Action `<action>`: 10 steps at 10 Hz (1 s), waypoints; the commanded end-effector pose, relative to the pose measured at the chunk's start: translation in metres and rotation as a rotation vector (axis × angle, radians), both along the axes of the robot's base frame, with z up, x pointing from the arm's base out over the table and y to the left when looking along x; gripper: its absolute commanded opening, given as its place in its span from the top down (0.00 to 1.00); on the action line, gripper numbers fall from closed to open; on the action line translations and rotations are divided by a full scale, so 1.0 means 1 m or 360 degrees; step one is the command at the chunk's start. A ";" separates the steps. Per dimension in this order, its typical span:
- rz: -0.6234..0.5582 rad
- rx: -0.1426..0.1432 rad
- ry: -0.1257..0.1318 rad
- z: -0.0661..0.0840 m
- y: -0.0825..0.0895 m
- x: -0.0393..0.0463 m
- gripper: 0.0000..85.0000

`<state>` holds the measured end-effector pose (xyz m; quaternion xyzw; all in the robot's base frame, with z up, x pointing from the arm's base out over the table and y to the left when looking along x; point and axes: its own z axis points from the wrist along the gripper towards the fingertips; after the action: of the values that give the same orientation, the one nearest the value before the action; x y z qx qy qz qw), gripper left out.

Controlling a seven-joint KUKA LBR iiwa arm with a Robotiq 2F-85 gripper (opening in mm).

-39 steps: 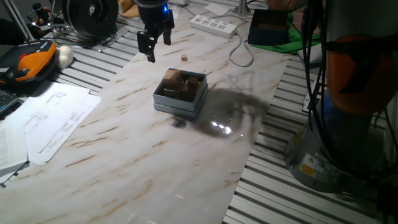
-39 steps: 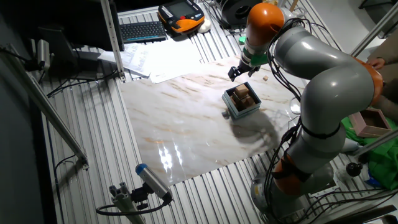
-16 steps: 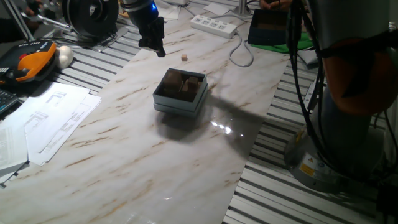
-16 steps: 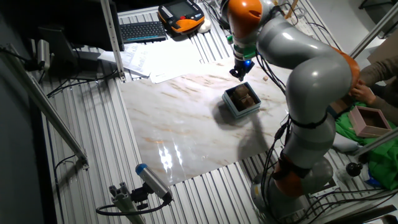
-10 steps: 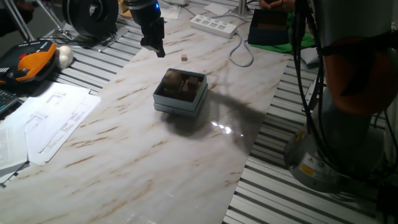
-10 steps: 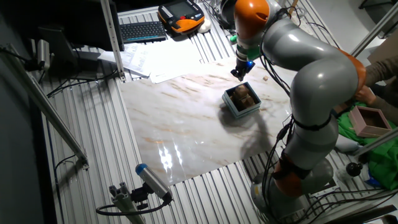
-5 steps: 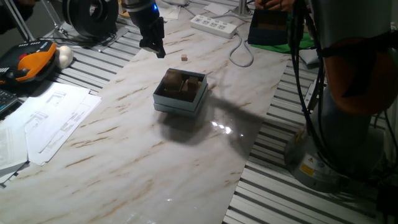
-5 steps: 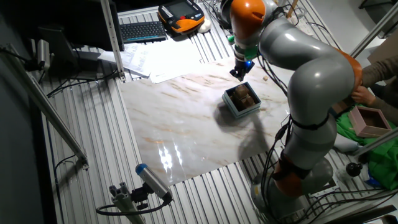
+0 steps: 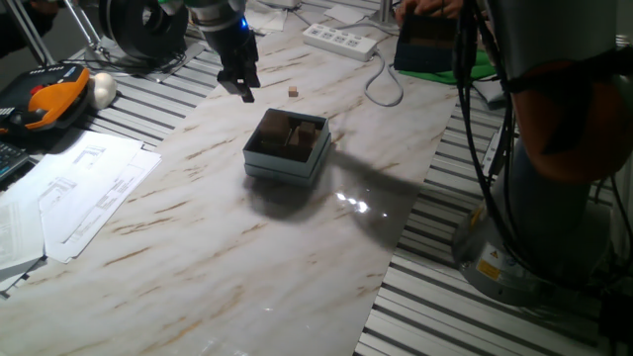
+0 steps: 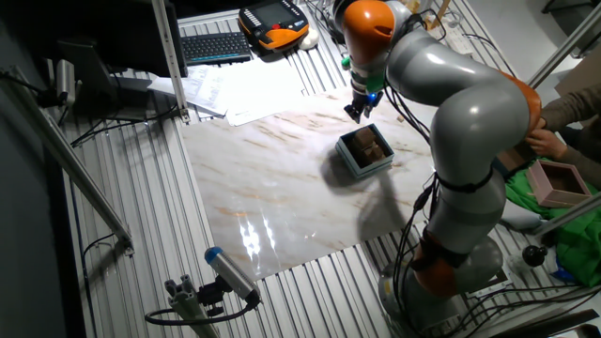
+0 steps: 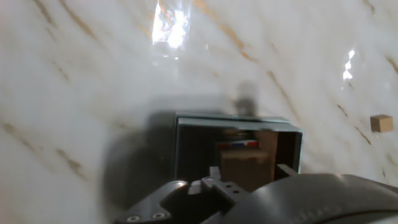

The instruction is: Take everything out of the gift box

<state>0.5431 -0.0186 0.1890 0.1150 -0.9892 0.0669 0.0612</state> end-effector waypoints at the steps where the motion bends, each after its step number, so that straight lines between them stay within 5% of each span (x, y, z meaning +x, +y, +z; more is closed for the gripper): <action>1: -0.0005 0.0005 0.0001 -0.016 -0.004 0.0008 0.20; 3: 0.0013 0.0033 -0.0017 -0.034 -0.015 -0.0001 0.20; 4: 0.0014 0.0048 -0.0029 -0.044 -0.016 -0.0017 0.00; 5: 0.0018 0.0041 -0.0021 -0.049 -0.015 -0.0027 0.00; 6: 0.0024 0.0037 -0.0010 -0.054 -0.015 -0.0052 0.20; 7: 0.0026 0.0042 -0.0025 -0.059 -0.015 -0.0098 0.20; 8: 0.0029 0.0054 -0.0032 -0.064 -0.016 -0.0143 0.00; 9: 0.0034 0.0062 -0.0029 -0.067 -0.017 -0.0158 0.20; 10: 0.0045 0.0055 -0.0037 -0.069 -0.019 -0.0162 0.20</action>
<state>0.5269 -0.0382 0.1191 0.1295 -0.9892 0.0511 0.0457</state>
